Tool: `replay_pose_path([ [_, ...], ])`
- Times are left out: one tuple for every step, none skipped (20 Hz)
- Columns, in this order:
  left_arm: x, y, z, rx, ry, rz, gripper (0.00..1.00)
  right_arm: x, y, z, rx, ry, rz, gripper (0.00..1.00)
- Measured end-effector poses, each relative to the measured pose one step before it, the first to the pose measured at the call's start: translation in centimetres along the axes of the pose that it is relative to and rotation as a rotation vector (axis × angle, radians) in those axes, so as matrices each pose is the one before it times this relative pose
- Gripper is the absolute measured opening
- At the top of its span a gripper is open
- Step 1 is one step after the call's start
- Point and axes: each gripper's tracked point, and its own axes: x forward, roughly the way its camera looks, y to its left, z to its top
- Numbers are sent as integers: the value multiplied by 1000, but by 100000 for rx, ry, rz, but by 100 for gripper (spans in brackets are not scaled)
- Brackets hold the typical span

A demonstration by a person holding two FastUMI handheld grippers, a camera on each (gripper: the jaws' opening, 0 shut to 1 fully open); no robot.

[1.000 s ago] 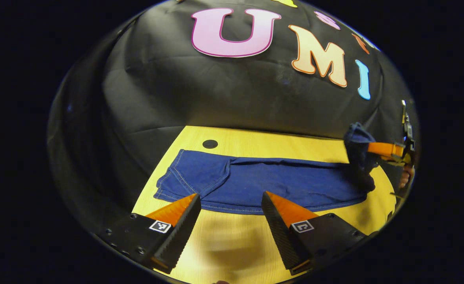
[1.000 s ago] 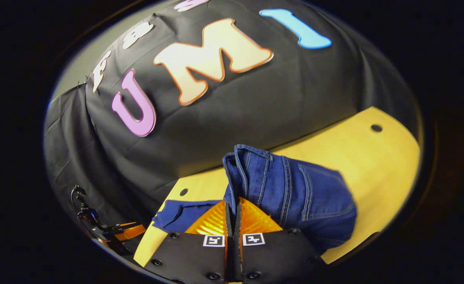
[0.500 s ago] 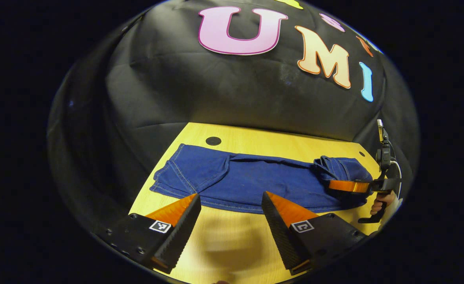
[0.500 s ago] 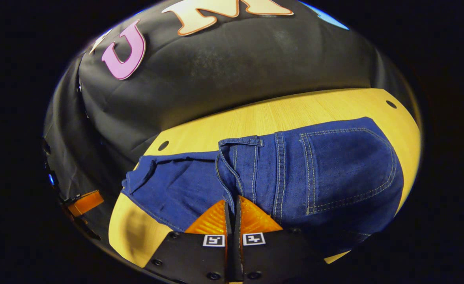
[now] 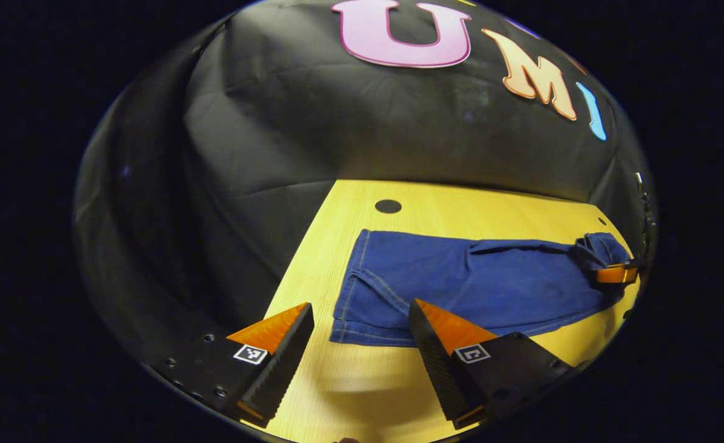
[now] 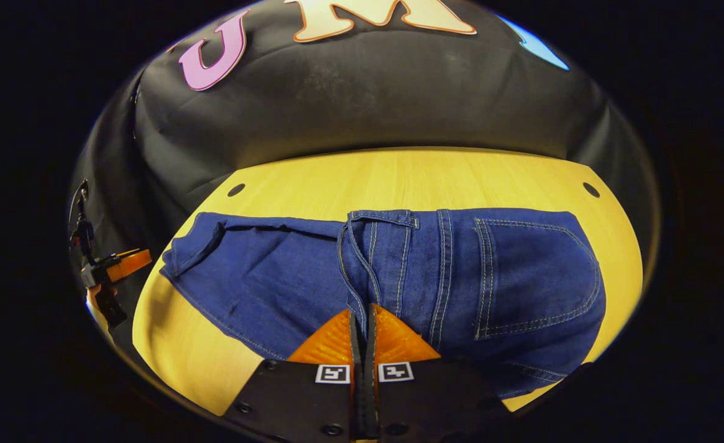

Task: Grasp the waist and the cuffs of the jeans and fold them to make the two legs overlap; first hold the waist and fold one-third of the jeans toward the cuffs, then hold the cuffs and fold the remaining one-third in the same direction to finish folding.

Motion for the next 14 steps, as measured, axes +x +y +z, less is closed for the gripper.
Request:
replay_pose_path([
  [579, -73, -367, -2030, 127, -1226, 94, 59, 3, 27, -853, -110, -733, 0],
  [548, -14, -408, -1534, 649, -520, 94, -63, -69, -17, -572, 4, -448, 0],
  [573, -125, -306, -600, 752, -227, 94, -67, -11, 22, -236, -20, -360, 3],
  [420, -172, -182, -391, 96, -538, 94, -48, 20, -65, -180, -304, -246, 3],
  [462, -106, 23, -182, -156, -303, 95, -13, 45, -25, -359, -289, 67, 4],
  [128, -15, -151, 14, -121, -224, 95, -99, 123, -52, -280, -22, -345, 6],
  [-31, 104, -182, -181, 122, 146, 94, -25, 106, 126, -314, -1293, -375, 13],
  [98, -40, -95, -545, 231, 18, 94, -45, 337, -31, -120, -576, 499, 17],
  [42, 10, -75, -903, 162, -12, 94, -2, 72, -44, -129, -193, -117, 22],
  [365, 183, -207, -906, 60, 301, 94, -92, 663, 106, 1245, -279, 2954, 23],
  [155, 189, -300, -782, 481, 508, 94, -473, 1216, 257, 4630, 700, 4653, 41],
  [236, 277, -400, -739, 611, 494, 94, -877, 1122, 400, 4164, 36, 2799, 59],
  [-52, -14, -11, -603, -40, -168, 95, -669, 795, 918, 2693, -2473, 2379, 77],
  [-36, -52, -97, -334, -59, -109, 95, -439, 242, 914, 2133, -2866, 439, 95],
])
